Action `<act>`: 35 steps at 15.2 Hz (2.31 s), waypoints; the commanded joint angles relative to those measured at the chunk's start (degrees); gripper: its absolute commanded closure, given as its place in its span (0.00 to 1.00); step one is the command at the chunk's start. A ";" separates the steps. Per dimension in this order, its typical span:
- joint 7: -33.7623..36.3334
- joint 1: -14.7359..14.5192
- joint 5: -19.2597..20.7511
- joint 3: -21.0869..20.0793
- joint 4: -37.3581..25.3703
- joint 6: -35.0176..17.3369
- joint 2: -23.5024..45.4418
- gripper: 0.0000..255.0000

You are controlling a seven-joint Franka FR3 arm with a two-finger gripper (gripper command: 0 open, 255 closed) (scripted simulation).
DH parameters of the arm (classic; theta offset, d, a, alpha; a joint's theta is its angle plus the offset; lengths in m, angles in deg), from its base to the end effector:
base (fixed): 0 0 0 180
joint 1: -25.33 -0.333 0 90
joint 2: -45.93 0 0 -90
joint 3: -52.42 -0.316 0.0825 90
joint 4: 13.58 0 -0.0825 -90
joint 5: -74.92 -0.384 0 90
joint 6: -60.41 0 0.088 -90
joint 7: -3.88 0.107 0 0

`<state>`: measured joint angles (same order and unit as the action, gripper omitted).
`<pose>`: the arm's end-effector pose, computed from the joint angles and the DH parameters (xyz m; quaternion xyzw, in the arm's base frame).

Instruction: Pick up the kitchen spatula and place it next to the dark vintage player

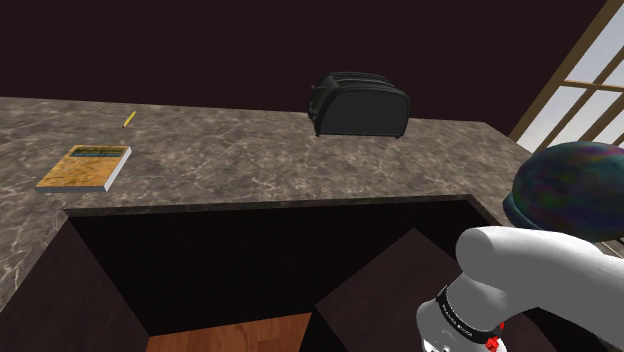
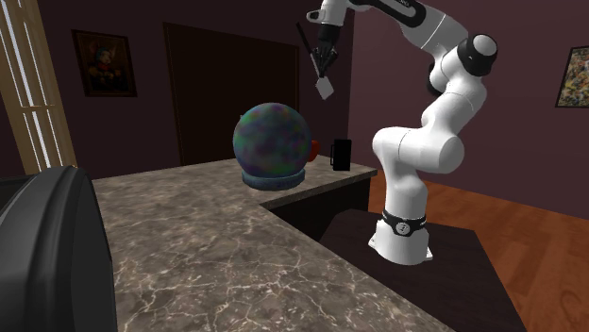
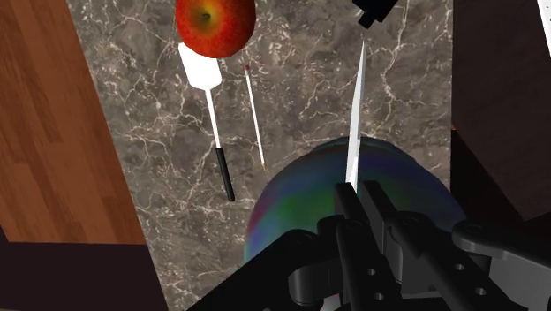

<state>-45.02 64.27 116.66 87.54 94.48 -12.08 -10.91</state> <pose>-0.1811 -0.3080 0.7211 0.9545 -0.2735 -0.0161 0.1178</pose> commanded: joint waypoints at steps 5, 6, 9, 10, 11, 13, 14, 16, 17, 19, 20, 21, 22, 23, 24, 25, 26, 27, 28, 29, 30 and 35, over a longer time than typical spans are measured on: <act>-1.87 -4.04 1.78 6.43 -3.64 -3.87 4.08 1.00; -1.61 -3.81 2.00 6.53 -2.58 -4.38 3.54 1.00; -0.88 -3.14 2.67 6.89 0.52 -5.88 1.98 1.00; -0.65 -2.92 2.90 7.03 1.52 -6.37 1.48 1.00; -0.43 -2.71 3.14 7.19 2.51 -6.87 0.99 1.00; 0.01 -2.29 3.64 7.53 4.45 -7.85 0.04 1.00; 0.23 -2.08 3.89 7.71 5.40 -8.34 -0.43 1.00; 0.64 -1.68 4.42 8.12 7.27 -9.32 -1.33 1.00; 0.84 -1.48 4.69 8.34 8.18 -9.80 -1.76 1.00; 1.23 -1.08 5.25 8.80 9.97 -10.77 -2.61 1.00; 1.42 -0.89 5.53 9.05 10.85 -11.26 -3.02 1.00; 1.60 -0.69 5.83 9.31 11.72 -11.74 -3.42 1.00; 1.79 -0.50 6.13 9.57 12.58 -12.22 -3.81 1.00; 1.97 -0.31 6.43 9.85 13.42 -12.70 -4.20 1.00; 2.15 -0.12 6.75 10.14 14.26 -13.19 -4.57 1.00; 2.32 0.07 7.06 10.44 15.08 -13.67 -4.94 1.00; 2.49 0.25 7.39 10.74 15.89 -14.15 -5.30 1.00; 2.66 0.43 7.72 11.06 16.70 -14.63 -5.65 1.00; 2.83 0.62 8.06 11.38 17.49 -15.11 -5.99 1.00; 3.00 0.80 8.41 11.72 18.27 -15.59 -6.32 1.00; 3.16 0.98 8.76 12.07 19.04 -16.07 -6.65 1.00; 3.95 1.85 10.62 13.94 22.75 -18.49 -8.13 1.00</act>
<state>-41.20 65.97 126.92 101.12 116.58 -30.11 -18.77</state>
